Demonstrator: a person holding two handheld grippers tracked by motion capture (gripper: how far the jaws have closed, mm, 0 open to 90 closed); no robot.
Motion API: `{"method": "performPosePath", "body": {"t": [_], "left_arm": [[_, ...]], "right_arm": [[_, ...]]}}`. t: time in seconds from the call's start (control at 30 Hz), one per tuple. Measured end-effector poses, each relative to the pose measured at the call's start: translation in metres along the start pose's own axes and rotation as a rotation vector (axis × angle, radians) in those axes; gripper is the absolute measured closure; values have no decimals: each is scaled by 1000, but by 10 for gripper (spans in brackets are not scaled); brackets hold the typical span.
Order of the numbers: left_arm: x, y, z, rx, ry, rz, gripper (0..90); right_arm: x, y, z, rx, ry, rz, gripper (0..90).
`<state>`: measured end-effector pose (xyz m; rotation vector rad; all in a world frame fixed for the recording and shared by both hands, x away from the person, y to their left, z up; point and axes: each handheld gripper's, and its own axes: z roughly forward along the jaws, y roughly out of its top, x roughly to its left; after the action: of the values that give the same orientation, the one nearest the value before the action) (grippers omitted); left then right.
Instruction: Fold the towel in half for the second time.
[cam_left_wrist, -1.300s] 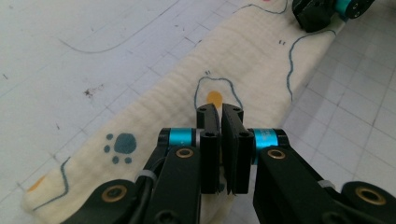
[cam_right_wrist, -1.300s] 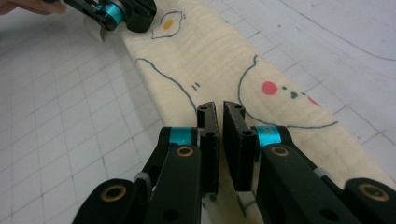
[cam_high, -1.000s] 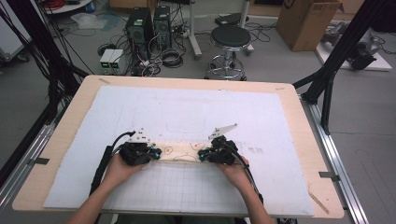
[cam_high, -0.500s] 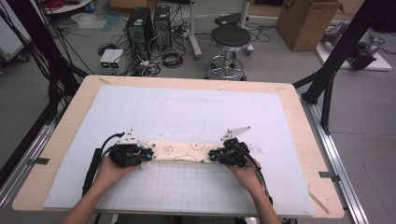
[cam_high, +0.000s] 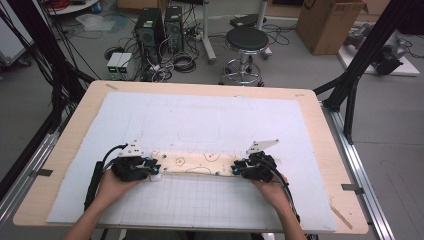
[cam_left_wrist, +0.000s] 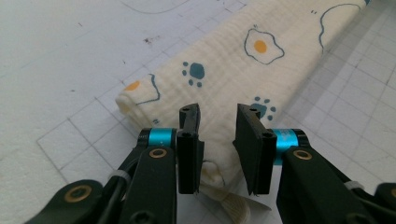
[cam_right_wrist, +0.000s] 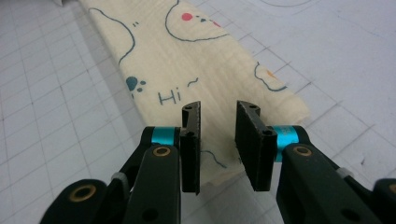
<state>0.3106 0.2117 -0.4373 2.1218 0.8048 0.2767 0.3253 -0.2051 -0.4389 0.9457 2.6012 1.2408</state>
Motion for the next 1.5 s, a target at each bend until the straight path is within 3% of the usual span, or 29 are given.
{"method": "performPosePath", "body": {"t": [0.13,0.23,0.37,0.47,0.57,0.7,0.87,0.97,1.23,1.5], "left_arm": [[0,1,-2,-13,0,-6,664],[3,3,-6,-40,3,-28,627],[12,8,-8,-62,26,-74,601],[21,10,-8,-101,46,-133,584],[29,10,-5,-108,60,-185,572],[36,8,2,-83,65,-219,567],[37,10,10,-44,33,-229,578],[37,10,13,-18,19,-220,621],[37,10,13,-12,14,-204,767],[38,14,10,-33,35,-199,812]], "right_arm": [[2,2,-1,-4,-7,-1,662],[1,5,-5,-39,-17,9,622],[-6,10,-9,-66,-43,57,552],[-12,16,-9,-72,-51,81,526],[-17,20,-8,-72,-71,112,498],[-24,18,-4,-67,-72,153,497],[-28,16,3,-35,-47,179,507],[-29,15,7,-7,-27,177,574],[-30,14,10,13,25,178,776],[-30,19,5,-11,14,165,819]]}}
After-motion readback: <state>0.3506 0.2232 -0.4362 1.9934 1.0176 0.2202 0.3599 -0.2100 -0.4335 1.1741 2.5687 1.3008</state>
